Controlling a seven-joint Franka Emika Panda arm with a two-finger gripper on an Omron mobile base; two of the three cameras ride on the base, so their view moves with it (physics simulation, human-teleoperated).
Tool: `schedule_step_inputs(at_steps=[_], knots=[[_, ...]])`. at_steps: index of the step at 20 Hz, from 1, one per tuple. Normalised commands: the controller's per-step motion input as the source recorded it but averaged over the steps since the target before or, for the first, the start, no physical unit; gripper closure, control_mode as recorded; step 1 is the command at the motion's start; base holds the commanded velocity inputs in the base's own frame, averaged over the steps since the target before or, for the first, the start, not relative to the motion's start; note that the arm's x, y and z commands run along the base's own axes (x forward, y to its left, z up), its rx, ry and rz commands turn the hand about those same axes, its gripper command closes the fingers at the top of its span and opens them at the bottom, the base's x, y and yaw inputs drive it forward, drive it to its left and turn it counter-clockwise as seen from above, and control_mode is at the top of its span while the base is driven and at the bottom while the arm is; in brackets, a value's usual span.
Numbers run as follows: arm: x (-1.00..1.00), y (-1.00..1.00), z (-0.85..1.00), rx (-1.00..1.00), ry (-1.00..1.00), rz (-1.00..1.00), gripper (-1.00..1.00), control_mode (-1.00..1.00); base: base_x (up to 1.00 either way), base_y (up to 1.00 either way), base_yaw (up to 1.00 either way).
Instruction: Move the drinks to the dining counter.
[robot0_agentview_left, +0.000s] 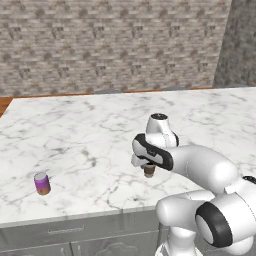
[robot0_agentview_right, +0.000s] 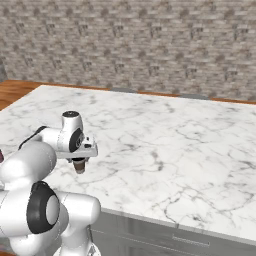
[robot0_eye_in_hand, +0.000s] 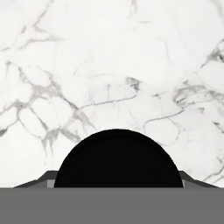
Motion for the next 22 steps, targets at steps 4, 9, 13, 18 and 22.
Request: schedule_step_inputs(at_steps=[4,9,13,18,22], knots=[[0.01,0.0,-0.17,0.0,0.0,0.0,1.0,-1.0,0.0,0.0,0.0],[0.02,0.0,-0.17,0.0,0.0,0.0,1.0,-1.0,0.0,0.0,0.0],[0.02,0.0,-0.16,0.0,0.0,0.0,1.0,-1.0,0.0,0.0,0.0],[0.04,0.0,-0.17,0.0,-0.02,0.0,1.0,-1.0,0.0,0.0,0.0],[0.01,0.0,-0.17,0.0,-0.07,0.0,1.0,-1.0,0.0,0.0,0.0]])
